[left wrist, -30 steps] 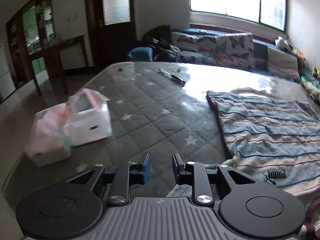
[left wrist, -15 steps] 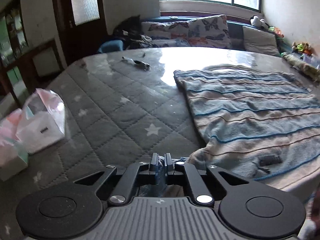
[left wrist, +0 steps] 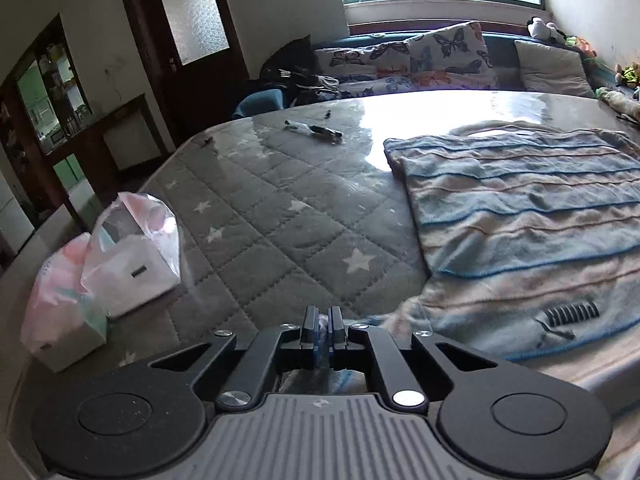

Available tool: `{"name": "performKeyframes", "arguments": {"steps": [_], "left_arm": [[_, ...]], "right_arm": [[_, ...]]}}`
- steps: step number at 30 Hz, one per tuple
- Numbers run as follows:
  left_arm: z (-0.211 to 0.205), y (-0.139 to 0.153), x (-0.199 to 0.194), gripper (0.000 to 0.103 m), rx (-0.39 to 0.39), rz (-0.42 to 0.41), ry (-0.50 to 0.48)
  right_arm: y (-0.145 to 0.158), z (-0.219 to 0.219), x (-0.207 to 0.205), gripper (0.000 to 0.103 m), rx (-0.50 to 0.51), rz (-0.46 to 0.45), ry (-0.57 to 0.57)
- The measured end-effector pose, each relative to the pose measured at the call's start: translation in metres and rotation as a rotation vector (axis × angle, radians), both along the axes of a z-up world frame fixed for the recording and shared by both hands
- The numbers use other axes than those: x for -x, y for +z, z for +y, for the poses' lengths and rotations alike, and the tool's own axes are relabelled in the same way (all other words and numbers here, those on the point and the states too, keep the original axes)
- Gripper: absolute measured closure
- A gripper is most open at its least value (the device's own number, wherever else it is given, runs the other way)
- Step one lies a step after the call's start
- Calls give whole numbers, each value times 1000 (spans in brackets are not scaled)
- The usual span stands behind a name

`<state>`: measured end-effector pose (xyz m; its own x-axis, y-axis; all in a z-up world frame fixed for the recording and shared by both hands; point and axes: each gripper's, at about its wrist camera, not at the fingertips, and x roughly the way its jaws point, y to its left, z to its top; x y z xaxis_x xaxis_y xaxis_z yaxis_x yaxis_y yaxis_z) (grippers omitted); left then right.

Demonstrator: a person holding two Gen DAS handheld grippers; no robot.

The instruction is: Fold towel

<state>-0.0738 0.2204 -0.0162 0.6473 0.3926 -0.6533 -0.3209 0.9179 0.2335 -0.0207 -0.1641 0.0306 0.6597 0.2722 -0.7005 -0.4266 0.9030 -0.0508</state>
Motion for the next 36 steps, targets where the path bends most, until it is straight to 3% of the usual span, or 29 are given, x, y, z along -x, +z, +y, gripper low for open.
{"name": "performKeyframes", "arguments": {"steps": [6,13,18,27,36], "left_arm": [[11,18,-9,89,39,-38,26],[-17,28,-55,89,190,-48,-159],[-37,18,-104,89,236,-20,-257],[-27,-8,-150,85,198,-4,-258],[-12,-9,-180,84,191,-20,-250]], "right_arm": [[3,1,-13,64,-10,5,0],[12,15,-40,64,-5,-15,38],[14,33,-79,64,-24,2,69],[1,56,-150,64,19,18,81],[0,61,-194,66,-4,34,46]]}}
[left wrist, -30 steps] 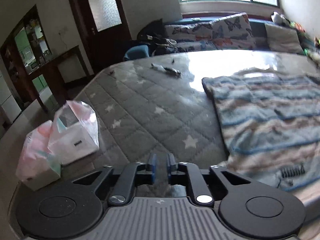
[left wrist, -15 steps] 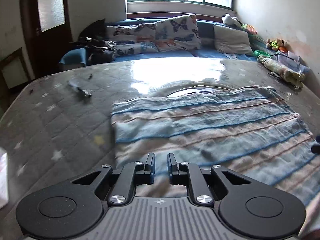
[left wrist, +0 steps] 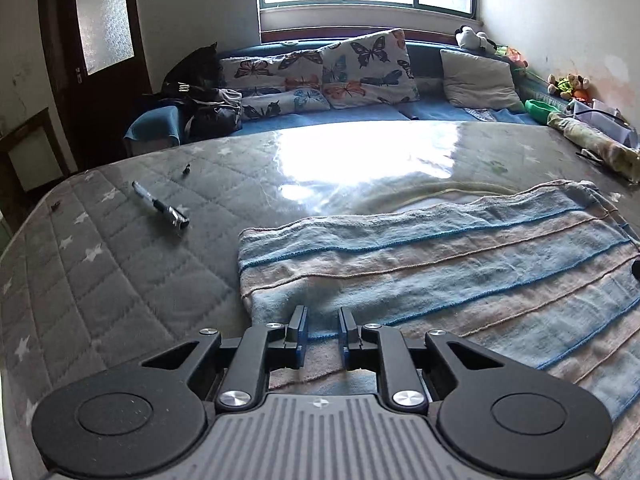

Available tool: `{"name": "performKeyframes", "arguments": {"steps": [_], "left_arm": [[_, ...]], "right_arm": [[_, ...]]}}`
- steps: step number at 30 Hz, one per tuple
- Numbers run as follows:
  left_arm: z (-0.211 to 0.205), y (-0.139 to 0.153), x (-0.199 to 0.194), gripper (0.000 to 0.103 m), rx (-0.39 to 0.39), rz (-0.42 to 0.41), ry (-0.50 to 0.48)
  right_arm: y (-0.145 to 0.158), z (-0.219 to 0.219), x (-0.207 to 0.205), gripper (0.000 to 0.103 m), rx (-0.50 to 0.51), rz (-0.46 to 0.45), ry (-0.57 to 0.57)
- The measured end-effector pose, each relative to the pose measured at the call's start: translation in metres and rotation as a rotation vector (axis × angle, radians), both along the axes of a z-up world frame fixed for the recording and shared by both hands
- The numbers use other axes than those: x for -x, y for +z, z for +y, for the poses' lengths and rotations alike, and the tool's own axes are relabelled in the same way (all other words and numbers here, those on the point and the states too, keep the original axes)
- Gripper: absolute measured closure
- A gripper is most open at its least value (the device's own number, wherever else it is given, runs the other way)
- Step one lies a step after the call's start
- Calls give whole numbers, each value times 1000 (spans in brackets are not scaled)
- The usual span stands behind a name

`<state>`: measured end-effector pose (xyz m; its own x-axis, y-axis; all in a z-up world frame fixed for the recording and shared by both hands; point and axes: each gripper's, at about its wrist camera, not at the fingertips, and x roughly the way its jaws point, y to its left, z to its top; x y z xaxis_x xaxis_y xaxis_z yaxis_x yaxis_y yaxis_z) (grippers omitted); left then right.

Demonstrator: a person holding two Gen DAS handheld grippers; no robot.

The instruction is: Fold towel

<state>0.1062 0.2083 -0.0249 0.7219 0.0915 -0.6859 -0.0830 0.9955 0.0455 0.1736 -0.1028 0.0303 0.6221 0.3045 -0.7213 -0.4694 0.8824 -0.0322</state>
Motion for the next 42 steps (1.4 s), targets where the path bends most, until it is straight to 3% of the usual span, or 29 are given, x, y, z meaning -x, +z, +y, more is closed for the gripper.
{"name": "performKeyframes", "arguments": {"steps": [5,10,17,21,24,27,34,38,42], "left_arm": [[4,3,-14,75,-10,-22,-5],[17,-1,-36,75,6,-23,21],[27,-2,-57,70,-10,-40,51],[26,3,-48,69,-8,-28,60],[13,11,-25,60,-14,-38,17],[-6,17,6,59,-26,-40,-41],[-64,22,93,58,-50,-42,-201],[-91,14,127,58,-101,-59,-283],[-94,6,135,58,-103,-37,-284]], "right_arm": [[6,10,-28,66,3,-20,-15],[-4,21,-63,66,45,-18,-31],[-8,23,-95,65,20,-14,-68],[-2,25,-93,65,69,-23,-58],[8,25,-61,65,74,-21,16],[14,27,-23,65,76,-5,91],[15,42,113,65,83,14,316],[14,41,167,65,64,23,372],[12,32,208,65,80,29,386]]}}
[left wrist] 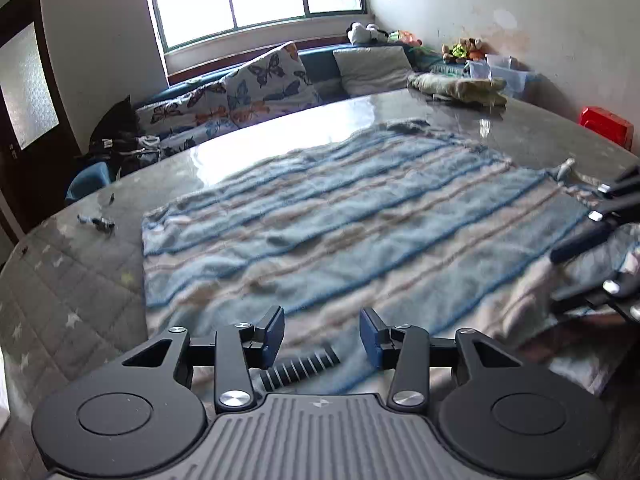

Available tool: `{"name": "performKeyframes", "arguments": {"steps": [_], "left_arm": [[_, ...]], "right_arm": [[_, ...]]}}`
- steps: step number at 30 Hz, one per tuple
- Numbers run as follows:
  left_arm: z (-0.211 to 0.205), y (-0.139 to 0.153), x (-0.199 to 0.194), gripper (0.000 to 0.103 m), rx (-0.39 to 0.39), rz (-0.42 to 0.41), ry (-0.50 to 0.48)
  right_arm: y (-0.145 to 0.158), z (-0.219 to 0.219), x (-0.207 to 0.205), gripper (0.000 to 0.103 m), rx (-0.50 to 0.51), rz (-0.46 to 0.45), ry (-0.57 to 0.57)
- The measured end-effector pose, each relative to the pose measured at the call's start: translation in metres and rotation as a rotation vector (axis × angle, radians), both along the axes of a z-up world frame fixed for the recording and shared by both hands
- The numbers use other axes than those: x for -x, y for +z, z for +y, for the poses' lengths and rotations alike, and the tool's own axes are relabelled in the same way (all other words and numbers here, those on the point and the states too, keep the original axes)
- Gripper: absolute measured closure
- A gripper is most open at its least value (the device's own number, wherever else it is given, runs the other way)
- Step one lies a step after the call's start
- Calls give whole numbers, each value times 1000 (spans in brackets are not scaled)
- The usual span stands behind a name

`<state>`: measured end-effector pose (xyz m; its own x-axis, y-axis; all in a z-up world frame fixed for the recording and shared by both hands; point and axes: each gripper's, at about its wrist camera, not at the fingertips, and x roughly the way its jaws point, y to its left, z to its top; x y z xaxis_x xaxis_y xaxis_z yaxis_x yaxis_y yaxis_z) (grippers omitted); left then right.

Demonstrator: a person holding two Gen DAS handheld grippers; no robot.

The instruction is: Fold towel

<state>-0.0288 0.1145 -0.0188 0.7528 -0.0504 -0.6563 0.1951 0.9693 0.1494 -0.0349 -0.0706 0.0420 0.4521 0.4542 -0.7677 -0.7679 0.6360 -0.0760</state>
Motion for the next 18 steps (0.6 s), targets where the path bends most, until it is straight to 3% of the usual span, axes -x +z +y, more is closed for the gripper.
{"name": "performKeyframes", "arguments": {"steps": [4,7,10,18], "left_arm": [[5,2,0,58,12,2,18],[7,9,-7,58,39,-1,11],[14,10,-21,58,73,38,32],[26,9,-29,58,77,76,39]], "right_arm": [[2,-9,26,66,14,5,15],[8,-2,41,66,18,-39,48],[11,16,45,67,4,-89,97],[-2,72,54,73,43,-180,284]]}}
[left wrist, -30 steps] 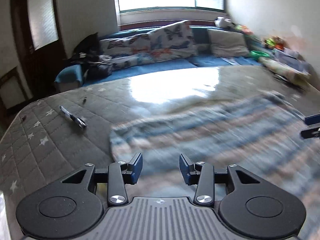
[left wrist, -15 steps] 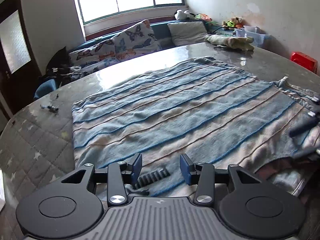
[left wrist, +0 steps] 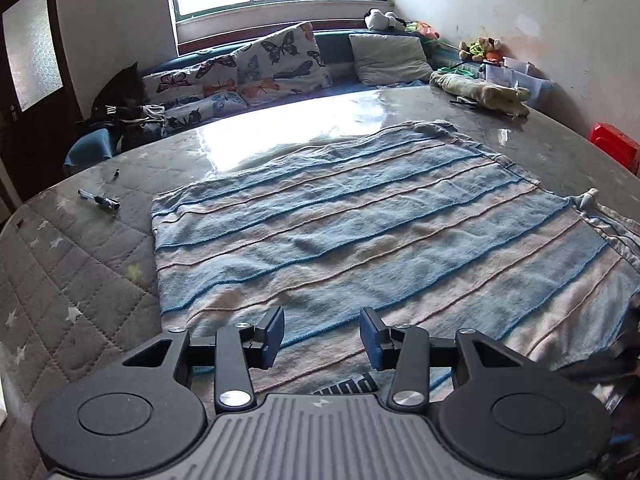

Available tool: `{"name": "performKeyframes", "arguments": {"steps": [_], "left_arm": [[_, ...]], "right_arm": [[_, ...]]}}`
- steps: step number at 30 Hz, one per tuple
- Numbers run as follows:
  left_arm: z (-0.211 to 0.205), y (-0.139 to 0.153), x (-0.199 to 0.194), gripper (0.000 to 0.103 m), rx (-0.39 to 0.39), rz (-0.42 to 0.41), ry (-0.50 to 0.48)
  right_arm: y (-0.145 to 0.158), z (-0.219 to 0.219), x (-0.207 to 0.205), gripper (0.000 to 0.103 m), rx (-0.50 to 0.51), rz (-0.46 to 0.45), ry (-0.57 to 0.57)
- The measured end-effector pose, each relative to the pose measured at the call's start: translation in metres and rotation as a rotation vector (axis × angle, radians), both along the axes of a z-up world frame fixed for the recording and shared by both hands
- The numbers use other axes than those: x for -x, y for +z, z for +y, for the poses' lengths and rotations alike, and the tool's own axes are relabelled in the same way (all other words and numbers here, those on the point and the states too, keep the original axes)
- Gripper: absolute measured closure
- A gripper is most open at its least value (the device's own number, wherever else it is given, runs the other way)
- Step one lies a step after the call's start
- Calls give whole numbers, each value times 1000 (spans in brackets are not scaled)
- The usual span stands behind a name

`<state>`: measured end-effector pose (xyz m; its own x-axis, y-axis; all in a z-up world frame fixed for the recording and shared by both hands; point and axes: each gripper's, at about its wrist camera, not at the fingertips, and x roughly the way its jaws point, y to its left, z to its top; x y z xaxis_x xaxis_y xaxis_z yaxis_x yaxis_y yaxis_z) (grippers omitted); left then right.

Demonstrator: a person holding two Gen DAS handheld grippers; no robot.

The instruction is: Fold towel

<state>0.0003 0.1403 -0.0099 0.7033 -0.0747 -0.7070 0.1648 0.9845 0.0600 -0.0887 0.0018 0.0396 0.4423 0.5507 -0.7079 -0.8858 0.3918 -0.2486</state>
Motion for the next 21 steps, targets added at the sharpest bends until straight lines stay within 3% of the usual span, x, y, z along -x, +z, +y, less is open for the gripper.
{"name": "performKeyframes", "arguments": {"steps": [1,6,15,21], "left_arm": [[1,-1,0,58,1,4,-2],[1,-6,0,58,-28,7,-11],[4,-15,4,58,-38,-32,4],[-2,-12,16,58,-82,-64,-7]], "right_arm": [[-2,5,1,74,2,-4,17],[-8,16,3,101,1,-18,58],[-8,3,11,100,-2,27,82],[10,-19,10,96,-63,71,32]]}}
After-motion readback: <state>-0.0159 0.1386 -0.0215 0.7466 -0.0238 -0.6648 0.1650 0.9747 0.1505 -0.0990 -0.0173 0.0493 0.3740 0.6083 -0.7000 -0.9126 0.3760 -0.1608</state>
